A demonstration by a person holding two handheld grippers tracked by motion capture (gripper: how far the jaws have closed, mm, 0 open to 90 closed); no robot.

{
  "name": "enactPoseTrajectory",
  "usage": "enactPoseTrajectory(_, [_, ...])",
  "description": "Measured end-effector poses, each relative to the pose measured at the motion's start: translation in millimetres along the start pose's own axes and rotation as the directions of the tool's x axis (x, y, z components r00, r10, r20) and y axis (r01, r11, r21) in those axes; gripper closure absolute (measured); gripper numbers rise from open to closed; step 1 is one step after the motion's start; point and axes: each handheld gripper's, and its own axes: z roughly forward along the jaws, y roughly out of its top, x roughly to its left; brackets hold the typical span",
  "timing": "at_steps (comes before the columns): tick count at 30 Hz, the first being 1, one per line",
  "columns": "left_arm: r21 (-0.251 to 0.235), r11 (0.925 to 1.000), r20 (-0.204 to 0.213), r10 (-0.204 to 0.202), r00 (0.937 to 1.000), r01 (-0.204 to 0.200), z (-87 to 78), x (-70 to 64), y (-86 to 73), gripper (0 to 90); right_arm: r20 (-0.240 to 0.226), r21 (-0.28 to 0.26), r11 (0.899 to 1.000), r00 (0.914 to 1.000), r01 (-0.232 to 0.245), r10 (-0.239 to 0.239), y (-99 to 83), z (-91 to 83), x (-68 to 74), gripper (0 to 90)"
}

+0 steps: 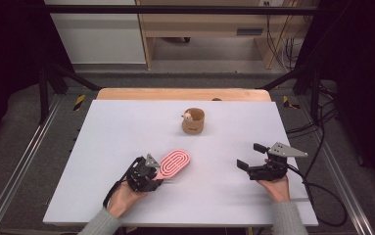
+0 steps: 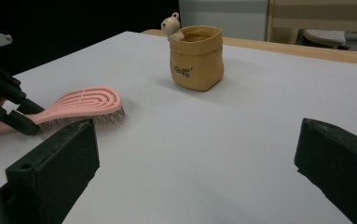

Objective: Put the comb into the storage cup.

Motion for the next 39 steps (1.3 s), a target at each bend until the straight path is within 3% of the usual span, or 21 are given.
enactPoseTrajectory(24, [-0.093, 0.9951, -0.013, -0.033, 0.9994, 0.031, -15.2, 4.4, -2.2, 68.6, -0.001, 0.000, 1.000, 1.0000, -0.003, 0.003, -0.4, 0.3, -0.2, 0.3])
enactPoseTrajectory(39, [-0.183, 0.9806, -0.031, -0.077, 0.9966, 0.070, -27.7, 13.1, -5.0, 68.6, -0.009, 0.001, 1.000, 0.9999, -0.006, 0.006, -0.6, 1.4, 0.3, 0.4])
